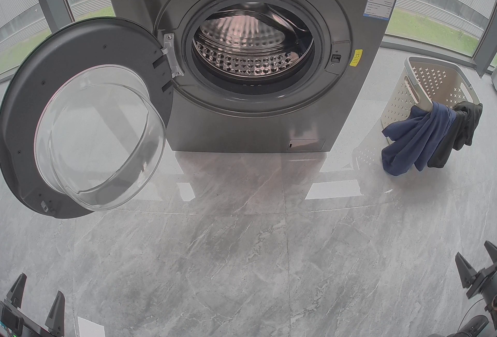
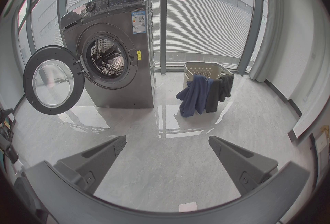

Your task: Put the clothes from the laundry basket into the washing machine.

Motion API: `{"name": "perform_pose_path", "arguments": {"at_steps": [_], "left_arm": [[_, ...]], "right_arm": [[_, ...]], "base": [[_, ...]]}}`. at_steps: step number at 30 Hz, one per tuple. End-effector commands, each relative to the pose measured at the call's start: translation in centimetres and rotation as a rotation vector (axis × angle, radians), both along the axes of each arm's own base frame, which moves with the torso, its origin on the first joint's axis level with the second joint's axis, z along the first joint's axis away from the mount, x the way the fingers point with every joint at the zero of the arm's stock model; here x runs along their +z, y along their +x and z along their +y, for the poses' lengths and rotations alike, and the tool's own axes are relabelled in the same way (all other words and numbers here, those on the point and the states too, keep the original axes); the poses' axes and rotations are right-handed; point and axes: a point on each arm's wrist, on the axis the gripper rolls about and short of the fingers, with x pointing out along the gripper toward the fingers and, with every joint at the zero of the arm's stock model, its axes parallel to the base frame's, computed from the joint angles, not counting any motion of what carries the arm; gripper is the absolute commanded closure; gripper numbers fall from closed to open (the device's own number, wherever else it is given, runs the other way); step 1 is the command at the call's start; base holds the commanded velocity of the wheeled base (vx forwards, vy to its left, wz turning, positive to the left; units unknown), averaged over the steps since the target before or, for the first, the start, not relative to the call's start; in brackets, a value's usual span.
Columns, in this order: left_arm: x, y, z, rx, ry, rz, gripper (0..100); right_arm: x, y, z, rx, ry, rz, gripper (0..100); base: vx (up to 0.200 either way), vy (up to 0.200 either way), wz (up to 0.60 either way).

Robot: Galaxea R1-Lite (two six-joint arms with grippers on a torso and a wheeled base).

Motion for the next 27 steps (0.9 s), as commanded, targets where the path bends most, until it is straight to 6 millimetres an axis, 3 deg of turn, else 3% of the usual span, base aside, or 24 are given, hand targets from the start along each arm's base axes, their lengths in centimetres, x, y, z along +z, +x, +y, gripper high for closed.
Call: {"name": "perform_pose_path", "arguments": {"at_steps": [1, 8, 13, 16, 17, 18, 27], "left_arm": [[-0.47, 0.04, 0.00, 0.000, -0.001, 0.006, 0], [-0.49, 0.04, 0.00, 0.000, -0.001, 0.007, 0], [-0.47, 0.04, 0.00, 0.000, -0.003, 0.006, 0], [-0.47, 0.04, 0.00, 0.000, -0.003, 0.006, 0], [-0.47, 0.04, 0.00, 0.000, -0.003, 0.006, 0], [-0.47, 0.04, 0.00, 0.001, -0.003, 0.006, 0], [-0.47, 0.04, 0.00, 0.000, 0.004, 0.006, 0]], "right_arm": [[-2.56, -3.98, -0.12, -0.054, -0.006, -0.140, 0], [-2.74, -4.71, -0.04, -0.024, -0.005, -0.212, 0], [-2.80, -4.75, -0.22, -0.100, -0.013, -0.207, 0], [-2.87, -4.77, -0.12, -0.056, -0.005, -0.206, 0], [-3.31, -4.69, 0.16, 0.076, 0.004, -0.172, 0], [-3.33, -4.71, 0.19, 0.091, -0.005, -0.169, 0], [-3.40, -4.74, 0.13, 0.057, -0.008, -0.166, 0]], "base": [[0.000, 0.000, 0.00], [0.000, 0.000, 0.00], [0.000, 0.000, 0.00], [0.000, 0.000, 0.00], [0.000, 0.000, 0.00], [0.000, 0.000, 0.00], [0.000, 0.000, 0.00]]}}
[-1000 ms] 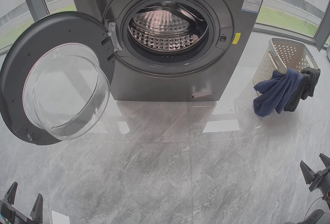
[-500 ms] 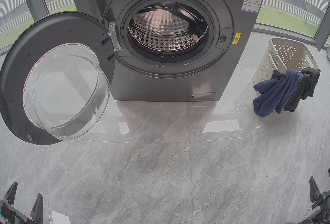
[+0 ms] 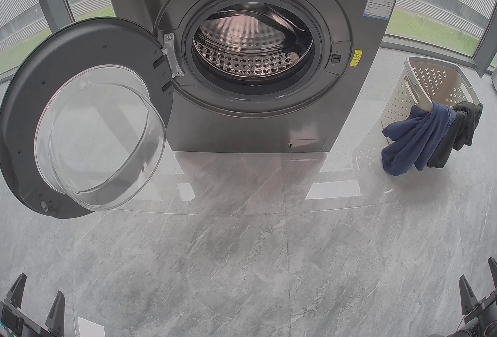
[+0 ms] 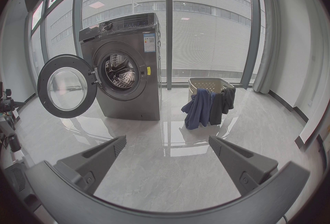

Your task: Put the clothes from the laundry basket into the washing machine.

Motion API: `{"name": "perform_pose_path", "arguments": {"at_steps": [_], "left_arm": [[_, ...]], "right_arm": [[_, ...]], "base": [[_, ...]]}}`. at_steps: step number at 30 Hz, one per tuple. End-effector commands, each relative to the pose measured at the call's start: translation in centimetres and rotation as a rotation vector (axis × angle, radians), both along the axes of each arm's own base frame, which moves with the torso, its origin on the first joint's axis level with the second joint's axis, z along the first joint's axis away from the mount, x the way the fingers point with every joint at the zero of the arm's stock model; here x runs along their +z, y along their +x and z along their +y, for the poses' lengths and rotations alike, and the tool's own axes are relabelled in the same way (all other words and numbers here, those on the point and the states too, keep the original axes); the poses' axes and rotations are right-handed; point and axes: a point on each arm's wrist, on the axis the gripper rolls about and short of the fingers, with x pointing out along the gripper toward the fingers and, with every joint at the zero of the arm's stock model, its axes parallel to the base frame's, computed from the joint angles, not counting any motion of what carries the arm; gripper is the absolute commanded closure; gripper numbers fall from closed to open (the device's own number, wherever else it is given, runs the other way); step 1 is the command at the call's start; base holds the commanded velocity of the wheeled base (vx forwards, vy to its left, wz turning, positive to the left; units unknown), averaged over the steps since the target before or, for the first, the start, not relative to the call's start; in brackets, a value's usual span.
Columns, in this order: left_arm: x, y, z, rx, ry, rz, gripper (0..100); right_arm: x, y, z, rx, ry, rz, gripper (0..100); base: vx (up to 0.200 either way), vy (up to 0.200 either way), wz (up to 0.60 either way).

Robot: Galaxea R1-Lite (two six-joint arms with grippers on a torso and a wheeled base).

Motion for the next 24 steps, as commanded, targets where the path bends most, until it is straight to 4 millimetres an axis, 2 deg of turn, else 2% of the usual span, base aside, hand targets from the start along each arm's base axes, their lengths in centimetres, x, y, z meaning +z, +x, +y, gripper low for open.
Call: {"name": "perform_pose_path", "arguments": {"at_steps": [1, 10, 24], "left_arm": [[-0.47, 0.04, 0.00, -0.001, 0.002, 0.006, 0], [-0.47, 0.04, 0.00, -0.002, 0.002, 0.006, 0], [-0.47, 0.03, 0.00, -0.001, -0.001, 0.004, 0]], "right_arm": [[-0.39, 0.08, -0.01, 0.002, 0.003, 0.009, 0], [-0.40, 0.09, 0.00, 0.002, -0.003, 0.007, 0], [-0.39, 0.09, -0.01, 0.000, 0.001, 0.006, 0]], "base": [[0.000, 0.000, 0.00], [0.000, 0.000, 0.00], [0.000, -0.200, 0.00]]}}
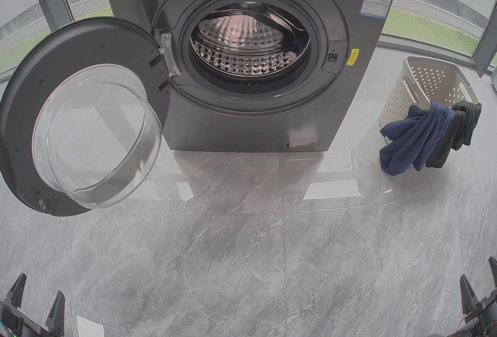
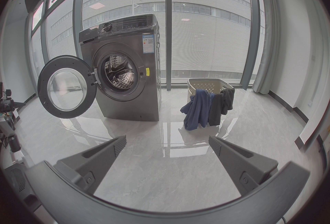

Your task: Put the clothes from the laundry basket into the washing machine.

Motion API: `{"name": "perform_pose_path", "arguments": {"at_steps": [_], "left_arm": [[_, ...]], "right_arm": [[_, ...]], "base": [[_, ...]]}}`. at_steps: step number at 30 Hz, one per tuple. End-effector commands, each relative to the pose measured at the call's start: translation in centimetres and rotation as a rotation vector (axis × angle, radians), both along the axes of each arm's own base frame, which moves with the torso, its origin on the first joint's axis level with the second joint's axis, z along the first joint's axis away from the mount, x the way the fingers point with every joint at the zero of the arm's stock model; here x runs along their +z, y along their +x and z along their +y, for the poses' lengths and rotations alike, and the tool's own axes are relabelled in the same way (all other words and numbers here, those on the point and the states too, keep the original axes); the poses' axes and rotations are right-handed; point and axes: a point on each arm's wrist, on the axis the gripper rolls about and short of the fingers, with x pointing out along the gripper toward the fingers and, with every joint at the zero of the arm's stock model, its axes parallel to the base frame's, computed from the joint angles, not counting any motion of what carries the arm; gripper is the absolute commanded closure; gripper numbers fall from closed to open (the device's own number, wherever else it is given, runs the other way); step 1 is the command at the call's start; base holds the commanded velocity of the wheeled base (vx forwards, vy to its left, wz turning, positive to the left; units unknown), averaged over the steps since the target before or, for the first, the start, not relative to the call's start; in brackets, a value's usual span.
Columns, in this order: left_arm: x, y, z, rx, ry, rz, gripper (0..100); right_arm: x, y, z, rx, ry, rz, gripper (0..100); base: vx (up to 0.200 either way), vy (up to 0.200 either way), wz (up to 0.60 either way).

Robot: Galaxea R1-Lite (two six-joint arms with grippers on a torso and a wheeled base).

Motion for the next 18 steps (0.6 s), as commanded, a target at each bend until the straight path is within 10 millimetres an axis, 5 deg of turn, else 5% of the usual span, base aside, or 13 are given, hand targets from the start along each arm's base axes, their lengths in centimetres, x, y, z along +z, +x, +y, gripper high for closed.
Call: {"name": "perform_pose_path", "arguments": {"at_steps": [1, 7, 18], "left_arm": [[-0.47, 0.03, 0.00, 0.000, 0.000, 0.004, 0], [-0.47, 0.03, 0.00, 0.000, 0.000, 0.004, 0], [-0.47, 0.04, 0.00, 0.001, -0.002, 0.006, 0]], "right_arm": [[-0.45, 0.11, 0.00, 0.001, 0.000, 0.014, 0], [-0.45, 0.11, 0.00, 0.002, -0.002, 0.014, 0], [-0.45, 0.11, 0.00, -0.002, -0.002, 0.014, 0]], "base": [[0.000, -0.200, 0.00], [0.000, -0.200, 0.00], [0.036, 0.000, 0.00]]}}
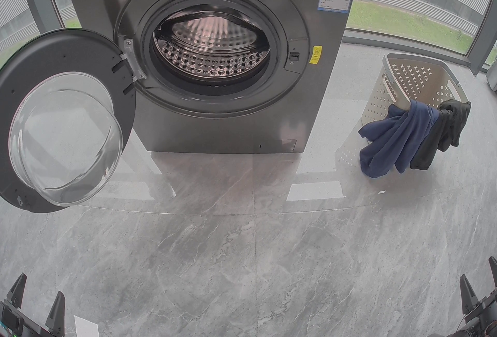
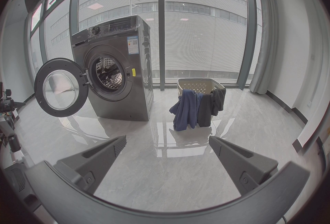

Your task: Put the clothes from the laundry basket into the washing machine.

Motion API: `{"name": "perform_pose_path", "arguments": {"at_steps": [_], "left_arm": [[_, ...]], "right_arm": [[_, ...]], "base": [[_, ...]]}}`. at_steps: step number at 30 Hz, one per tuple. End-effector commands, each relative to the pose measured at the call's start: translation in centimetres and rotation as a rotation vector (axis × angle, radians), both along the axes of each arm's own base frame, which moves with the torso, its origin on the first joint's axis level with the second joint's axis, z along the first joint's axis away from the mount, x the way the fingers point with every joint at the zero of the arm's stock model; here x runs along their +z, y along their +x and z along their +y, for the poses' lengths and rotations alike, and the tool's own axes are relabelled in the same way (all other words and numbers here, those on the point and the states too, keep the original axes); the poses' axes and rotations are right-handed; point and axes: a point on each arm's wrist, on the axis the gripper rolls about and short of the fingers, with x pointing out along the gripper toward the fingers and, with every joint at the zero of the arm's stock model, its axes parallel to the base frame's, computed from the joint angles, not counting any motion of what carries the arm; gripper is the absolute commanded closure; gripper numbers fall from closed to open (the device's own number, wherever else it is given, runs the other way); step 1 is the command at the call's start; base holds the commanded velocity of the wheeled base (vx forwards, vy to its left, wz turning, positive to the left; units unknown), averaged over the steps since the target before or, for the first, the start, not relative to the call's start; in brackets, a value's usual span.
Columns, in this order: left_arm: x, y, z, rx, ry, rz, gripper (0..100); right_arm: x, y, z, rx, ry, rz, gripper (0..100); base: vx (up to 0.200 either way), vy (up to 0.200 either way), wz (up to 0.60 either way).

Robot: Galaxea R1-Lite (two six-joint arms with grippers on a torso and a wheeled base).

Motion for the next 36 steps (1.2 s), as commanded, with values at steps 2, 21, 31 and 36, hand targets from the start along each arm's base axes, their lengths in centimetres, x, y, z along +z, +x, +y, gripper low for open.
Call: {"name": "perform_pose_path", "arguments": {"at_steps": [2, 21, 31, 36], "left_arm": [[-0.47, 0.03, 0.00, 0.001, -0.001, 0.005, 0], [-0.47, 0.03, 0.00, 0.001, -0.001, 0.005, 0], [-0.47, 0.03, 0.00, 0.002, 0.001, 0.005, 0], [-0.46, 0.03, 0.00, 0.002, -0.001, 0.003, 0]], "right_arm": [[-0.45, 0.10, 0.00, -0.002, 0.000, 0.012, 0], [-0.46, 0.10, -0.01, -0.007, 0.003, 0.014, 0], [-0.45, 0.10, -0.01, -0.009, 0.001, 0.012, 0], [-0.45, 0.10, -0.01, -0.009, 0.001, 0.012, 0]], "base": [[0.200, 0.000, 0.00], [0.116, 0.000, 0.00], [0.000, -0.120, 0.00], [0.000, -0.120, 0.00]]}}
